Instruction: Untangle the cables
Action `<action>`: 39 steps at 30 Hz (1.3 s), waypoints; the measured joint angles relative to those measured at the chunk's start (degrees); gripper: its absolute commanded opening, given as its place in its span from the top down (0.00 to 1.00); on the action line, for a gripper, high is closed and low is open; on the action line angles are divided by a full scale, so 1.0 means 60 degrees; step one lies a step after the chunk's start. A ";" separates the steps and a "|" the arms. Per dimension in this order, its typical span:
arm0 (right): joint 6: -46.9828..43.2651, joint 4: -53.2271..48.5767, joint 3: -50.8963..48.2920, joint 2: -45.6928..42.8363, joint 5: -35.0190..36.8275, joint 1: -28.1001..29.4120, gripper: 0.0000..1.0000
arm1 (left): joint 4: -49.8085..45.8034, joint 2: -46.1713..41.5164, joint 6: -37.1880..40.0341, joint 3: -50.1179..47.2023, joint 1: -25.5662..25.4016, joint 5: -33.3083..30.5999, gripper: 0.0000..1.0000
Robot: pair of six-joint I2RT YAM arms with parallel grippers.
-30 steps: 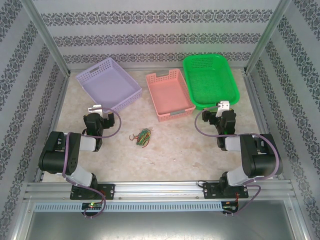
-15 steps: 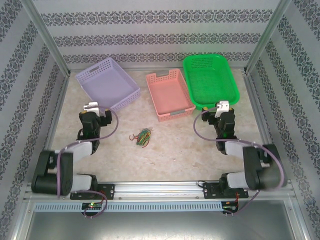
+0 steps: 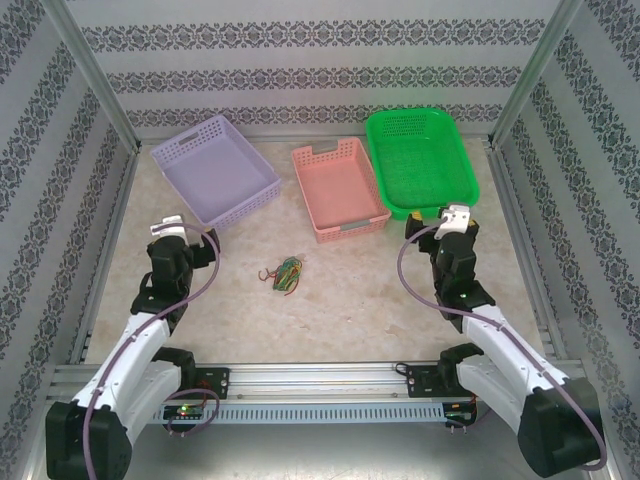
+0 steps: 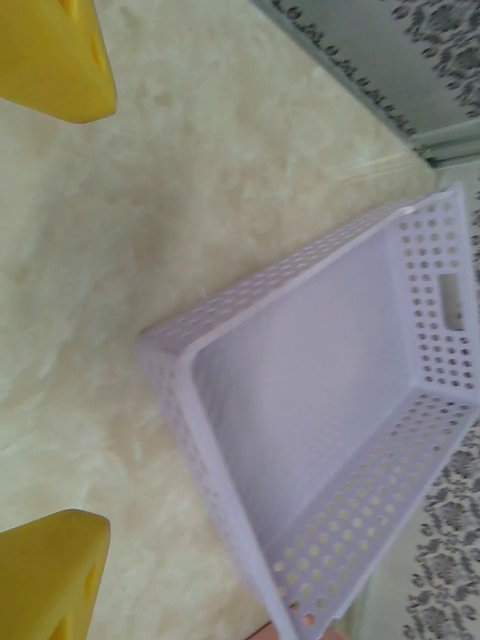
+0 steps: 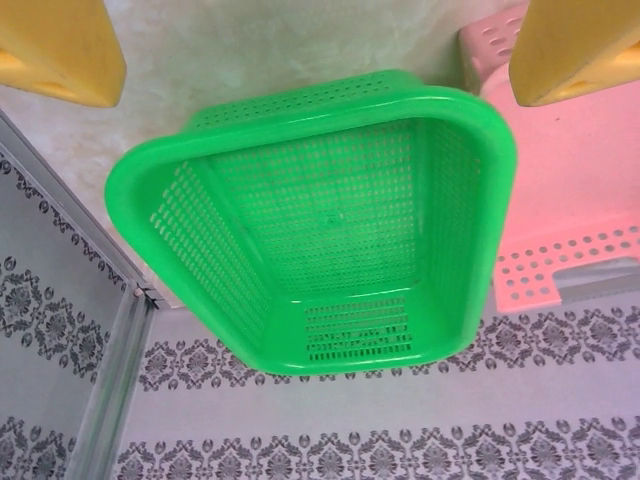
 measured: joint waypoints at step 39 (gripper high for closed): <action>0.5184 -0.7355 0.4368 0.3519 -0.5523 0.3887 0.37 | -0.7581 0.8218 -0.1934 0.7442 -0.5894 0.2080 0.49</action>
